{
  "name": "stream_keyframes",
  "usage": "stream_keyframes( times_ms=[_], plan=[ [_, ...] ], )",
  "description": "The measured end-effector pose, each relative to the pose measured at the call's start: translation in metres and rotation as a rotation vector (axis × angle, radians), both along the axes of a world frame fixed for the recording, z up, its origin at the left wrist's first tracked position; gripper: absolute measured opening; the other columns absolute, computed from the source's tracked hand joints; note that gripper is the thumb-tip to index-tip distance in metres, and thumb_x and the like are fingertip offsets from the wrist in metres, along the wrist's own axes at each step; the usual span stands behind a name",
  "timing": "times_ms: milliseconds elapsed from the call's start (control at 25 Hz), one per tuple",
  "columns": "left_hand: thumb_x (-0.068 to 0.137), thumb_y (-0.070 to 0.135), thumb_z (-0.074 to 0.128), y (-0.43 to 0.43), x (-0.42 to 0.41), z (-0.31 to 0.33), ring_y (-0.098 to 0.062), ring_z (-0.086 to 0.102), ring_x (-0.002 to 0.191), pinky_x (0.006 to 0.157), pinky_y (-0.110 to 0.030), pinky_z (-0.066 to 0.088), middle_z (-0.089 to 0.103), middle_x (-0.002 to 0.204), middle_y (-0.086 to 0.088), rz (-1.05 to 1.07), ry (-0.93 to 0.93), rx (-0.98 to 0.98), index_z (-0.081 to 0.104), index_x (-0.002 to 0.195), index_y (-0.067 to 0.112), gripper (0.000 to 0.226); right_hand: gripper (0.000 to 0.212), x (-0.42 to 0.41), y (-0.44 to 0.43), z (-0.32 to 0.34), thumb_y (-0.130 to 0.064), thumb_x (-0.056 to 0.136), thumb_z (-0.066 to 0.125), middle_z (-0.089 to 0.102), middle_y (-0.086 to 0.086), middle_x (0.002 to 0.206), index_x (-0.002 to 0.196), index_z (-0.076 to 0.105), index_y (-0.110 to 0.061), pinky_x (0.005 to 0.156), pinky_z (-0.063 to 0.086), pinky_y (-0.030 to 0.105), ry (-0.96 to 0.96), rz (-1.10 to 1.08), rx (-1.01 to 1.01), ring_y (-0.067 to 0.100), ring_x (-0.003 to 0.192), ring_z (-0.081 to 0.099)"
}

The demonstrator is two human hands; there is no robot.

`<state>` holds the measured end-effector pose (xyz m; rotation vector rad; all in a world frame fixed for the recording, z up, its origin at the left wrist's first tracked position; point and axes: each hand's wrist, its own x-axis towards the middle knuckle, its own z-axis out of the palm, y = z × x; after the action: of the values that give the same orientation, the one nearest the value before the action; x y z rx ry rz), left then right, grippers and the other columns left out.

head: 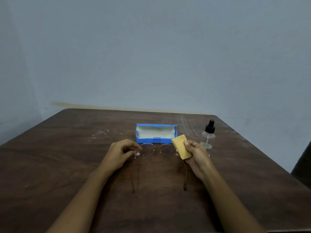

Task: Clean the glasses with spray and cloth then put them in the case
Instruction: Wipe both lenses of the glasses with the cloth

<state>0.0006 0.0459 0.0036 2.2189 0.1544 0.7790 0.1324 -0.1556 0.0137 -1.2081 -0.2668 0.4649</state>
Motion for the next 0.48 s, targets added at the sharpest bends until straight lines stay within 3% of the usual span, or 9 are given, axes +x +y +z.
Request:
stream_keyframes(
  times_ms=[120, 240, 360, 480],
  plan=[
    [0.072, -0.001, 0.069, 0.0025, 0.002, -0.0004, 0.005, 0.064, 0.081, 0.07, -0.005, 0.046, 0.07, 0.074, 0.019, 0.054, -0.032, -0.032, 0.072, 0.078, 0.017, 0.02, 0.013, 0.0003, 0.0008, 0.0007, -0.006, 0.094, 0.043, 0.061, 0.016, 0.089, 0.088, 0.054, -0.003, 0.049, 0.056, 0.024, 0.026, 0.001, 0.085, 0.016, 0.056, 0.066],
    [0.071, -0.002, 0.068, 0.0044, 0.0048, -0.0012, 0.009, 0.061, 0.065, 0.064, -0.007, 0.044, 0.067, 0.064, 0.031, 0.092, -0.076, -0.05, 0.072, 0.073, 0.01, 0.012, 0.017, -0.0015, 0.0014, 0.0026, -0.005, 0.095, 0.041, 0.065, 0.015, 0.078, 0.087, 0.055, -0.002, 0.05, 0.057, 0.025, 0.04, 0.005, 0.139, 0.015, 0.053, 0.067],
    [0.072, 0.0, 0.068, 0.006, 0.0075, -0.0019, 0.007, 0.058, 0.059, 0.057, -0.008, 0.04, 0.066, 0.064, 0.028, 0.14, -0.119, -0.054, 0.068, 0.07, 0.004, 0.005, 0.02, -0.0019, 0.0027, 0.0021, -0.004, 0.096, 0.038, 0.07, 0.013, 0.064, 0.086, 0.054, 0.002, 0.052, 0.058, 0.028, 0.112, 0.014, 0.245, 0.018, 0.054, 0.068],
    [0.073, 0.001, 0.067, 0.0082, 0.0079, -0.0026, 0.003, 0.059, 0.063, 0.058, -0.008, 0.04, 0.066, 0.066, 0.027, 0.17, -0.128, -0.053, 0.061, 0.063, 0.003, 0.012, 0.015, -0.0039, 0.0045, 0.002, -0.004, 0.094, 0.04, 0.067, 0.016, 0.072, 0.093, 0.053, 0.001, 0.049, 0.057, 0.027, 0.162, -0.023, 0.262, 0.02, 0.054, 0.067]
  ],
)
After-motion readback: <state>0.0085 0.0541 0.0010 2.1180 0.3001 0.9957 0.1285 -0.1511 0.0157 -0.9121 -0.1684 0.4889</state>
